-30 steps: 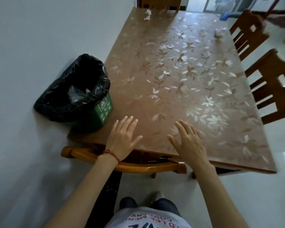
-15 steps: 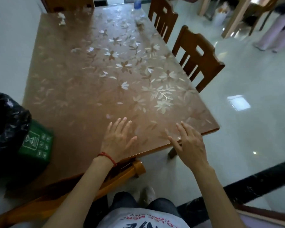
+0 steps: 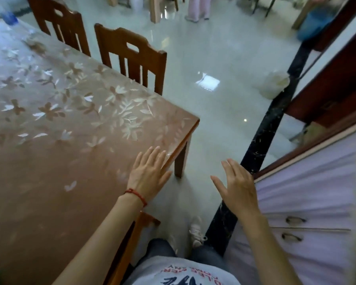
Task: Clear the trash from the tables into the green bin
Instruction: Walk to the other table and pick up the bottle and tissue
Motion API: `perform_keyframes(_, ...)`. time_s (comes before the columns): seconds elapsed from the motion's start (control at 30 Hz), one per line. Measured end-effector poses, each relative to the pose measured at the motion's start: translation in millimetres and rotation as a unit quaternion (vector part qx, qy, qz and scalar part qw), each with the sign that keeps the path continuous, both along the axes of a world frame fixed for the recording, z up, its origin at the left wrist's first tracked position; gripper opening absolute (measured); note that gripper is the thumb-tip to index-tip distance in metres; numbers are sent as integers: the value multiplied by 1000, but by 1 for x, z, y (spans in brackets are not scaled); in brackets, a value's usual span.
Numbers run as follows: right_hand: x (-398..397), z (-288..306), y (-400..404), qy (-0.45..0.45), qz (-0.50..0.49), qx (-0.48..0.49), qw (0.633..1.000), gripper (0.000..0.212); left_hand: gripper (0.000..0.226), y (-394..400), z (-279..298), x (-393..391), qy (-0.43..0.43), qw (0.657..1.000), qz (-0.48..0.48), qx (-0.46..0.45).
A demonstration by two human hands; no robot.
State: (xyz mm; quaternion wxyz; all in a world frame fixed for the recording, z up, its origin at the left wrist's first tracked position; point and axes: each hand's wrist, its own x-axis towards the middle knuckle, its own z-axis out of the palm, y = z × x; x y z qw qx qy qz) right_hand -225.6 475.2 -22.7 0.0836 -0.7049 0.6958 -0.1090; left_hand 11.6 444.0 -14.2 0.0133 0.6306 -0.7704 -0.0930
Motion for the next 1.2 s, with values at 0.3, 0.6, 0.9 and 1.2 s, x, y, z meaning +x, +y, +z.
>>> perform_keyframes(0.3, -76, -2, 34, 1, -161, -6, 987, 61, 66, -41, -3, -85, 21, 990, -138, -8)
perform_keyframes(0.6, -138, -6, 2, -9, -211, 8, 977, 74, 89, -94, -14, -160, 39, 981, -191, 4)
perform_keyframes(0.9, -198, -14, -74, -8, -188, 22, 982, 61, 86, -160, -24, -211, 32, 985, -168, 10)
perform_keyframes(1.2, -242, -18, -174, -8, -185, 31, 982, 62, 81, -263, -27, -258, 20, 985, -172, 18)
